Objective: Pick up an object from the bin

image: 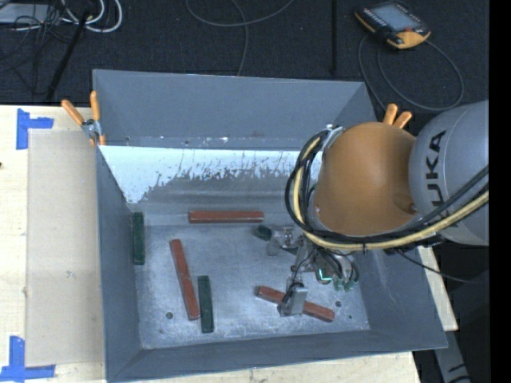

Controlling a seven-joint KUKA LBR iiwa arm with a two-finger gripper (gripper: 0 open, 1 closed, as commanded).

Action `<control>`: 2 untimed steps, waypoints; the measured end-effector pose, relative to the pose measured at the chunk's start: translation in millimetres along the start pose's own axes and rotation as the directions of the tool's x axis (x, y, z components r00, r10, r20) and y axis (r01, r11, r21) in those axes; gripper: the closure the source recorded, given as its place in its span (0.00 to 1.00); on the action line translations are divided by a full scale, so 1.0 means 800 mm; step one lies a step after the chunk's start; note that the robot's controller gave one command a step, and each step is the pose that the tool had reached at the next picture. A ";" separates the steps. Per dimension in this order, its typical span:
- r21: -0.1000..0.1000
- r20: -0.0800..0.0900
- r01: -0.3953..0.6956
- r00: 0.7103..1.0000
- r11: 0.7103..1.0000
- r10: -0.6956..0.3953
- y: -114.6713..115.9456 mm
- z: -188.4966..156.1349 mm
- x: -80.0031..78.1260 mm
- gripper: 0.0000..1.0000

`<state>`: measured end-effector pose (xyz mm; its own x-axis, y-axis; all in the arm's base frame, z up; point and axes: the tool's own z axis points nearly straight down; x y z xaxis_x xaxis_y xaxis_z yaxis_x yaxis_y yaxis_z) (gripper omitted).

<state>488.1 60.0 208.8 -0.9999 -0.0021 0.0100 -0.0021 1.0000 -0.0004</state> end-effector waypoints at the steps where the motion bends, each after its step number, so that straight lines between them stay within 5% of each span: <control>1: -0.001 0.008 -0.002 1.000 1.000 0.002 0.000 -0.005 -0.002 0.00; 2: -0.001 0.016 0.006 1.000 1.000 -0.006 -0.023 0.051 -0.017 0.00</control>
Offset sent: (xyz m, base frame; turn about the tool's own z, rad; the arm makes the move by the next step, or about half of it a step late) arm 0.0305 -0.0600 -0.1388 -0.0173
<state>501.4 41.2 167.8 -0.9999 -0.0085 -0.0064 -0.0085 1.0000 0.0011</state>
